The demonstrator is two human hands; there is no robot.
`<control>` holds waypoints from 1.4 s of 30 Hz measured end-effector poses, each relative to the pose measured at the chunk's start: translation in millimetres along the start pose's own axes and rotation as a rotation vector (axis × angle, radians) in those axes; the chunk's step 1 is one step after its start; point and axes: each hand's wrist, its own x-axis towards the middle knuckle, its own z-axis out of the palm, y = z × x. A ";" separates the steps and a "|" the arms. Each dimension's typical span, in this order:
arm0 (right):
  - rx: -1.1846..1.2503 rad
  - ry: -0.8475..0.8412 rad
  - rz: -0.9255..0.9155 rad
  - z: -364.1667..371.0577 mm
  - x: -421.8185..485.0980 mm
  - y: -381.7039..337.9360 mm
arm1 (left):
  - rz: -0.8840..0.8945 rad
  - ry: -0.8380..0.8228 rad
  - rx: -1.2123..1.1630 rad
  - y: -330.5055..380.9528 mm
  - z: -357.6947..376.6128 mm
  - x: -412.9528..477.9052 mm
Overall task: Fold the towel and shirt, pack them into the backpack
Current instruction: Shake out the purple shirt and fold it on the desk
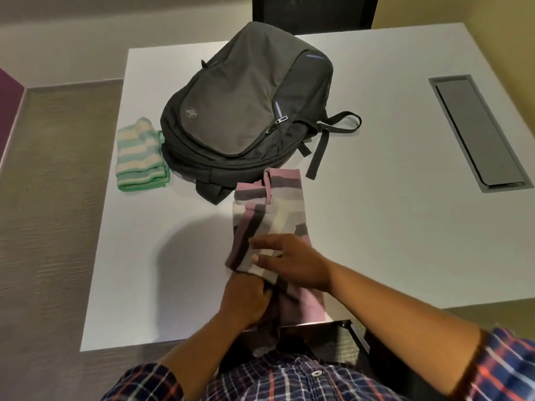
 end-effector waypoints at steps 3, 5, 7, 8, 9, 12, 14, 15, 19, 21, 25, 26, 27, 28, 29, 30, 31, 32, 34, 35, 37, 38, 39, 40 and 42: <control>-0.158 0.154 0.014 4.3 -2.3 26.6 | 0.081 0.082 -0.052 -27.6 -4.8 -22.4; -0.366 0.089 -0.068 5.2 -3.5 54.2 | 0.094 0.116 -0.014 -44.3 -8.0 -37.7; -0.597 -0.046 -0.081 9.8 -6.2 76.7 | 0.141 0.174 0.077 -58.1 -9.5 -45.7; -0.706 -0.075 -0.119 11.9 -7.3 85.5 | 0.173 0.190 0.131 -64.1 -10.5 -47.3; -0.785 -0.079 -0.187 12.7 -8.9 90.9 | 0.205 0.193 0.179 -67.3 -13.4 -47.8; -0.888 -0.147 -0.276 8.9 -18.9 102.3 | 0.378 0.152 0.292 -71.2 -28.5 -43.3; -0.961 -0.231 -0.231 1.9 -22.9 113.3 | 0.524 0.055 0.417 -72.1 -40.0 -37.7; -1.011 -0.261 -0.221 -0.6 -23.1 120.3 | 0.580 -0.013 0.488 -74.3 -43.7 -33.1; -1.086 -0.313 -0.223 -8.1 -21.9 137.4 | 0.617 -0.167 0.597 -78.3 -40.4 -9.4; -1.086 -0.304 -0.232 -10.1 -22.1 137.6 | 0.622 -0.137 0.538 -71.2 -37.2 0.1; -1.041 -0.234 -0.229 -5.3 -22.6 133.3 | 0.604 -0.118 0.421 -66.8 -33.0 6.8; -1.010 -0.211 -0.243 -3.1 -22.9 134.8 | 0.570 -0.112 0.365 -66.2 -33.5 5.1; -0.965 -0.196 -0.250 -1.1 -24.8 137.0 | 0.515 -0.118 0.289 -63.3 -35.6 1.7; -0.903 -0.188 -0.252 0.8 -27.6 139.2 | 0.439 -0.137 0.200 -60.5 -37.7 -2.2; -0.816 -0.180 -0.245 2.8 -31.2 138.2 | 0.357 -0.154 0.111 -57.9 -39.2 -6.1; -0.717 -0.178 -0.214 4.4 -35.3 135.7 | 0.281 -0.157 0.025 -55.2 -40.7 -10.0; -0.607 -0.181 -0.166 4.7 -39.4 130.4 | 0.219 -0.143 -0.061 -53.4 -41.0 -13.9; -0.493 -0.179 -0.120 4.3 -44.3 123.1 | 0.169 -0.117 -0.159 -52.2 -40.8 -18.3; -0.302 -0.134 -0.034 3.5 -51.6 107.0 | 0.096 -0.062 -0.344 -50.8 -40.7 -27.6; -0.208 -0.088 -0.008 2.1 -53.0 100.3 | 0.064 -0.034 -0.396 -50.7 -40.2 -32.5; -0.017 0.031 -0.006 -1.4 -54.1 87.2 | 0.006 0.018 -0.457 -47.2 -41.5 -41.4; 0.081 0.094 -0.017 -3.3 -53.5 80.0 | -0.018 0.045 -0.480 -43.3 -43.1 -44.2; 0.159 0.149 -0.029 -4.3 -51.9 74.4 | -0.041 0.074 -0.504 -38.7 -44.4 -45.4; 0.234 0.187 -0.036 -5.0 -50.0 69.4 | -0.060 0.104 -0.529 -33.9 -45.6 -45.0; 0.307 0.216 -0.039 -5.5 -46.5 63.4 | -0.092 0.160 -0.562 -26.2 -47.5 -40.3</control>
